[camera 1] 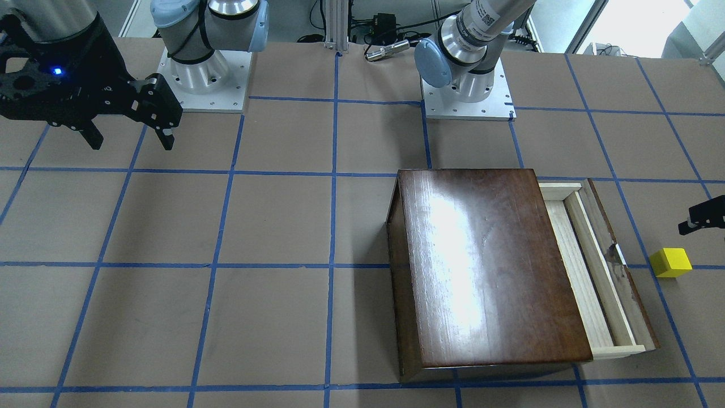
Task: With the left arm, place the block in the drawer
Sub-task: 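Release the handle and move the left gripper toward the yellow cube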
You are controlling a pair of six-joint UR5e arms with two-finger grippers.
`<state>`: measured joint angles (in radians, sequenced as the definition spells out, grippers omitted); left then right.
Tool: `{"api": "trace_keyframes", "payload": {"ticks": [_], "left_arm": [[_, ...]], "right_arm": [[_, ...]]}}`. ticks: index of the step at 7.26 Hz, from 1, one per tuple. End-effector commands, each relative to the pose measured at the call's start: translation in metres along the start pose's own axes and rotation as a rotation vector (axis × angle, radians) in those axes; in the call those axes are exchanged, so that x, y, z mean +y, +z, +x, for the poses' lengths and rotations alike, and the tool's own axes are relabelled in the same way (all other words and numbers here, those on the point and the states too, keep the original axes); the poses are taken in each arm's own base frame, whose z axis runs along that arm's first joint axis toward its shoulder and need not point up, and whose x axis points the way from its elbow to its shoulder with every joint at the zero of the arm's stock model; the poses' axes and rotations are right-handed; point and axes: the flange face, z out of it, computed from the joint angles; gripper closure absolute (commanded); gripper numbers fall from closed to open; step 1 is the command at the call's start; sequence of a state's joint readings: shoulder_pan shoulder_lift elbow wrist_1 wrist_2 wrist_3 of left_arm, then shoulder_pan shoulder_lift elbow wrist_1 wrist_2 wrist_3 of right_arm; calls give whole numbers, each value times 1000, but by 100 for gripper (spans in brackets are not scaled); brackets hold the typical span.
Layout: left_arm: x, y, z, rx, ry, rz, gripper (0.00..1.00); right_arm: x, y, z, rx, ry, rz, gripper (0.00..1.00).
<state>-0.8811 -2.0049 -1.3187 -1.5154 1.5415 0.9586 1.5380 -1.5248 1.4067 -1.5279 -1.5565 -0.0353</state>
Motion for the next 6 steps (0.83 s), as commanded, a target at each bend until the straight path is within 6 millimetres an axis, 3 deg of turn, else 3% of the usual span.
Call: {"api": "trace_keyframes", "payload": {"ticks": [1,3,6], "left_arm": [[18,11,-23,-19,204,-46,0],[19,29,-37,-81,382,-104,0],[28,83,-46,-182,771,-144,0]], "right_arm": [[0,0,0,0,-1,0,0],[0,0,0,0,-1,0,0],[0,0,0,0,-1,0,0]]}}
